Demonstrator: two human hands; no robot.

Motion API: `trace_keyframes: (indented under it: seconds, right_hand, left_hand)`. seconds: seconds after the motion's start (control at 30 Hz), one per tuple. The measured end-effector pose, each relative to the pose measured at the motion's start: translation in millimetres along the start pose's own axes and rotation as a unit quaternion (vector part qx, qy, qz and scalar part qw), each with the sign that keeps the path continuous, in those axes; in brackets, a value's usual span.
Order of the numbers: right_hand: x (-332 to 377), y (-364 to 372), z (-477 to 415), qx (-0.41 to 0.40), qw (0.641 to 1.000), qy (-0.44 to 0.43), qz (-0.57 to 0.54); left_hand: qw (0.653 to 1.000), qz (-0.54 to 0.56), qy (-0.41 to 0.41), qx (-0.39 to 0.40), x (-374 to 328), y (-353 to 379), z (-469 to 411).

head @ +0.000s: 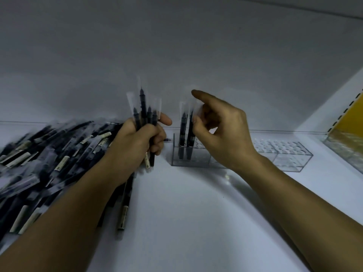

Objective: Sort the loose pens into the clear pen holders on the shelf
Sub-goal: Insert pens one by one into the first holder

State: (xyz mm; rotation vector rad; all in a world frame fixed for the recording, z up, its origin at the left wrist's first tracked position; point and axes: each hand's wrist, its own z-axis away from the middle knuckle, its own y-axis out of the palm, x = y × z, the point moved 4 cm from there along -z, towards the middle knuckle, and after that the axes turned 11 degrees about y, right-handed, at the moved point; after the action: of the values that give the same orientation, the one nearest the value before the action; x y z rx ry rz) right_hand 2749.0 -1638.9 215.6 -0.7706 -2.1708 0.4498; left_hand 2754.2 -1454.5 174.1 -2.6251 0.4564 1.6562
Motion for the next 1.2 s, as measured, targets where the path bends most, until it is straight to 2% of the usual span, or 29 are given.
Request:
trace_keyframes:
  seconds: [0.1, 0.2, 0.27, 0.37, 0.53, 0.73, 0.93, 1.2]
  right_hand:
    - [1.5, -2.5, 1.5, -0.011, 1.0, 0.003, 0.015]
    - [6.7, -8.7, 2.3, -0.073, 0.997, -0.017, 0.026]
    - [10.1, -9.4, 3.1, -0.086, 0.996, -0.028, 0.018]
    - [10.8, -5.7, 3.6, -0.045, 0.998, -0.008, -0.04]
    - [9.8, -3.9, 2.1, 0.008, 0.99, 0.044, -0.136]
    - [3.6, -19.2, -6.2, -0.023, 0.953, 0.106, -0.283]
    - [3.5, -10.5, -2.0, -0.002, 0.925, 0.152, -0.348]
    - [-11.3, -28.8, -11.9, -0.079, 0.913, 0.178, -0.359]
  left_hand:
    - [0.998, -0.054, 0.017, 0.036, -3.7, 0.0, 3.1]
    - [0.986, -0.126, 0.057, 0.094, -12.4, 7.4, 6.8]
    - [0.981, -0.145, 0.083, 0.102, -18.4, 12.0, 6.6]
    - [0.975, -0.159, 0.097, 0.12, -21.0, 14.6, 6.2]
    - [0.973, -0.146, 0.07, 0.163, -18.5, 23.5, 9.3]
    - [0.979, -0.143, 0.044, 0.141, -12.1, 18.2, 6.6]
    - [0.978, -0.149, 0.042, 0.142, -10.9, 19.7, 6.6]
    - [0.996, -0.083, 0.007, 0.021, -10.0, 6.5, 2.9]
